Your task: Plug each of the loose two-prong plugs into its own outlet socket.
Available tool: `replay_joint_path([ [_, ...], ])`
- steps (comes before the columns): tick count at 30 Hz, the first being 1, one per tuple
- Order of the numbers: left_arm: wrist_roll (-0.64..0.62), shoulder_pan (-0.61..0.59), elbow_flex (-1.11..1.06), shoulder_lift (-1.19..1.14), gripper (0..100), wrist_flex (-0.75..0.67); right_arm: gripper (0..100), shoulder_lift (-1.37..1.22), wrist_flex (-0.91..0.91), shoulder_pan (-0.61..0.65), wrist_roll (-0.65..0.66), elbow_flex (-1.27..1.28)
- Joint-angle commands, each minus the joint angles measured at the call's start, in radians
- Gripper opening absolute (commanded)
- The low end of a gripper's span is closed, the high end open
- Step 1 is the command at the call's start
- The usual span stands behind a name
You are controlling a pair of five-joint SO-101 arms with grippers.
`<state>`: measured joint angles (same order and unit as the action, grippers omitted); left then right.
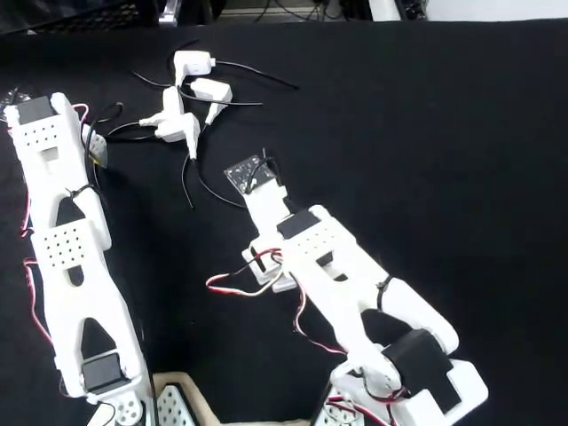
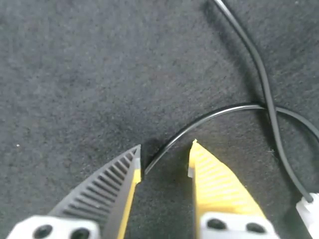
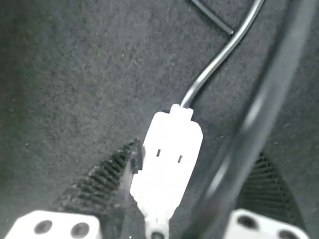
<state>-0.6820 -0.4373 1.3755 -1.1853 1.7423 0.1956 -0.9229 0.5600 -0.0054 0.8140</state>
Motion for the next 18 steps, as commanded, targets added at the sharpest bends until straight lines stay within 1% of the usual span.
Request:
replay_joint_path([
  [1,-0.008,-0.010,0.048,0.017,16,0.008,31.2,0.004,0.006,-0.035,0.006,0.018],
  [4,-0.008,-0.010,0.048,0.017,16,0.008,31.1,0.004,0.006,-0.074,0.009,0.036],
  [9,-0.008,-0.010,0.048,0.017,16,0.008,30.2,0.004,0.008,-0.075,0.009,0.064],
  [11,-0.008,-0.010,0.048,0.017,16,0.008,25.8,0.004,0.009,-0.075,0.011,0.064],
  [16,-0.008,-0.010,0.048,0.017,16,0.008,6.5,0.004,0.069,-0.083,0.011,0.064],
  [17,-0.008,-0.010,0.048,0.017,16,0.008,5.3,0.004,0.083,-0.083,0.011,0.064],
  [18,-0.008,-0.010,0.048,0.017,16,0.008,6.2,0.004,0.097,-0.083,0.011,0.064],
])
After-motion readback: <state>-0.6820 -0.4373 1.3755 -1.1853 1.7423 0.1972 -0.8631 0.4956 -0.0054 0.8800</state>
